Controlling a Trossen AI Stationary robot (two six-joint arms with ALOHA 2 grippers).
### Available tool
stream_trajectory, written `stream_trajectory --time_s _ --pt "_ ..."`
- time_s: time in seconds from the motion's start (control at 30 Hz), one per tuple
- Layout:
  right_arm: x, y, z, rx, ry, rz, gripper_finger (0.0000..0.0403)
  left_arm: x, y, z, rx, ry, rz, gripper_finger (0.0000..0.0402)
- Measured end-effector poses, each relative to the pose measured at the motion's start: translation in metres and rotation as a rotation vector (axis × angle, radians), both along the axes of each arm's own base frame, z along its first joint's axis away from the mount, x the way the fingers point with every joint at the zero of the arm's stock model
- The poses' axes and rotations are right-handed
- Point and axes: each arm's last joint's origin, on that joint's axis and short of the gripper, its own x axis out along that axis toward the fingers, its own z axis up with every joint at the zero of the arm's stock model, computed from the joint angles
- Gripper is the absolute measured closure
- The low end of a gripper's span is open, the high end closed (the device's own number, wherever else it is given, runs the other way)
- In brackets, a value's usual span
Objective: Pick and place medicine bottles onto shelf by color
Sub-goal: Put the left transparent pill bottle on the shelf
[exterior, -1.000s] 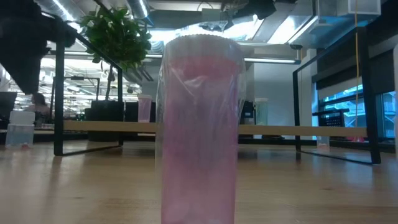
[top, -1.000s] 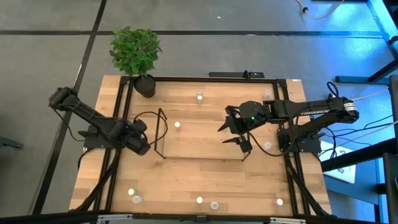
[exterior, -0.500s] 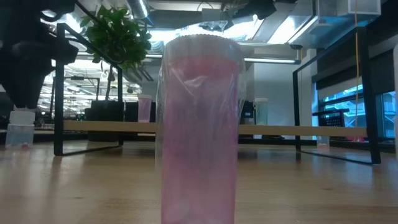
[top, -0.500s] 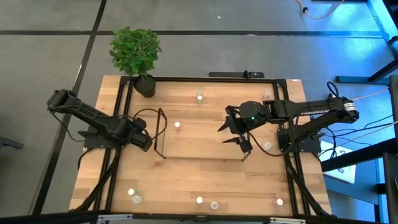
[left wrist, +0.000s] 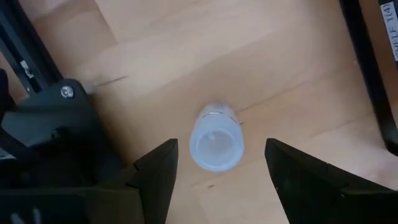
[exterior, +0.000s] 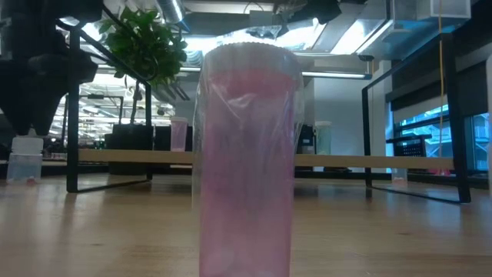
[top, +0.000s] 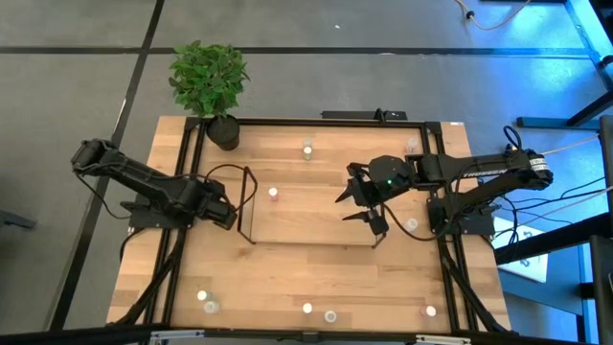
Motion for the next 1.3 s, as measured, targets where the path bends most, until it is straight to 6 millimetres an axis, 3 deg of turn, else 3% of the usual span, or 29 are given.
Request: stream_trajectory --time_s 0.17,0.53,0.8,1.3 --pt "0.0 0.0 0.0 0.0 0.0 0.0 0.0161 0.001 -0.001 -0.002 -0.024 0.01 0.053 0.0166" --pt "0.0 0.0 0.0 0.0 0.0 0.0 0.0161 0.013 0.004 -0.017 -0.016 0.146 -0.029 0.0166" --pt "0.0 0.0 0.0 0.0 0.0 0.0 0.0161 0.021 0.005 -0.02 -0.03 0.091 -0.06 0.0168" --pt "0.0 0.0 -0.001 -0.001 0.006 0.0 0.0161 0.021 0.004 -0.021 -0.046 0.104 -0.064 0.0261"
